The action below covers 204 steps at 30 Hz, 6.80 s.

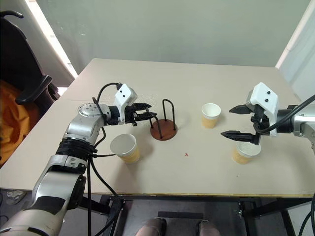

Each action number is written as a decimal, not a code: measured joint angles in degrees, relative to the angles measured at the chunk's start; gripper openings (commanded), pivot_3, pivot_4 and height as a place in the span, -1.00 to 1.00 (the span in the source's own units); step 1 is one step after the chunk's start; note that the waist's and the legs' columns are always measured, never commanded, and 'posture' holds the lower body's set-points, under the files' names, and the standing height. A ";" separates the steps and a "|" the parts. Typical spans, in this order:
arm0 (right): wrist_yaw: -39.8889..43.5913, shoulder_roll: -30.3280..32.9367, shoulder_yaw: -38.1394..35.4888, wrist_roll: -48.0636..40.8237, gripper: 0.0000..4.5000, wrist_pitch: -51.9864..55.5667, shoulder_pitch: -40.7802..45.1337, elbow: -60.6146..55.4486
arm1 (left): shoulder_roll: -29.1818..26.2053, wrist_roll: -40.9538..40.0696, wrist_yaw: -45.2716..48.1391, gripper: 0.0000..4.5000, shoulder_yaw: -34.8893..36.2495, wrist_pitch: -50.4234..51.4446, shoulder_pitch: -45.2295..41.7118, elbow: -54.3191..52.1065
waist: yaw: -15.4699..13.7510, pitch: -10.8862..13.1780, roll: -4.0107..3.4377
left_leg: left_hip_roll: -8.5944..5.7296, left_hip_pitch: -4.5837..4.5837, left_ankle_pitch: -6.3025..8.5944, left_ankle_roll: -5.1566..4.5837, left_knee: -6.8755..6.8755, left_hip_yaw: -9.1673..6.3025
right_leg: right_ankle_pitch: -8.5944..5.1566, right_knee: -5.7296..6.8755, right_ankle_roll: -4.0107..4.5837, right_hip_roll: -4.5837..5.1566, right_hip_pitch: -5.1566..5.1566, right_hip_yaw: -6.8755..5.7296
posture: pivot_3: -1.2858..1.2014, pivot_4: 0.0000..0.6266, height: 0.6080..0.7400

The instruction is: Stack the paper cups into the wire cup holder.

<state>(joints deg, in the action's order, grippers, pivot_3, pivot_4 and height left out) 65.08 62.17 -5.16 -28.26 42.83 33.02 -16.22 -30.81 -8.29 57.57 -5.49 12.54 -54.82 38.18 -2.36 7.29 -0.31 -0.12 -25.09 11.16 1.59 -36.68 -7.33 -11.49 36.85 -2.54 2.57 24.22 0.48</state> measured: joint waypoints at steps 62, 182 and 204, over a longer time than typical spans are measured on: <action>3.38 13.64 -2.12 4.12 1.00 -3.47 -22.90 -3.06 | -15.15 -10.51 20.68 0.99 -1.80 14.88 10.26 -40.45 | -0.23 0.03 0.06 | -0.20 0.04 0.74 -1.01 -0.92 0.67 | -0.39 -0.10 -0.93 -0.10 -0.29 1.27 | 0.03 -0.52 1.00; 27.02 -10.76 30.37 10.74 -0.99 -36.00 44.28 32.05 | -21.94 -19.28 7.29 1.00 6.07 22.65 17.73 -52.02 | 0.86 0.06 0.00 | 0.26 0.07 0.35 0.83 0.52 0.36 | -0.64 0.12 1.12 -0.27 0.47 0.62 | 0.03 -0.52 1.00; 27.18 -7.44 44.65 6.83 -0.99 -37.37 40.50 15.82 | -24.53 -23.65 12.45 1.00 4.77 26.27 19.17 -55.85 | 1.44 0.06 0.01 | 0.29 0.16 0.07 0.06 0.51 0.17 | -0.46 0.32 1.57 -0.26 0.52 0.57 | 0.03 -0.52 1.00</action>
<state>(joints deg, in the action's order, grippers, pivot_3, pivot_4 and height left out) 92.26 54.73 39.49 -21.43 5.46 73.52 -0.40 -55.34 -31.94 70.02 -0.72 38.81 -35.66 -17.67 -0.92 7.35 -0.29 0.17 -24.92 11.23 1.65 -36.17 -7.16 -11.95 37.17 -0.98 2.31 24.74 1.05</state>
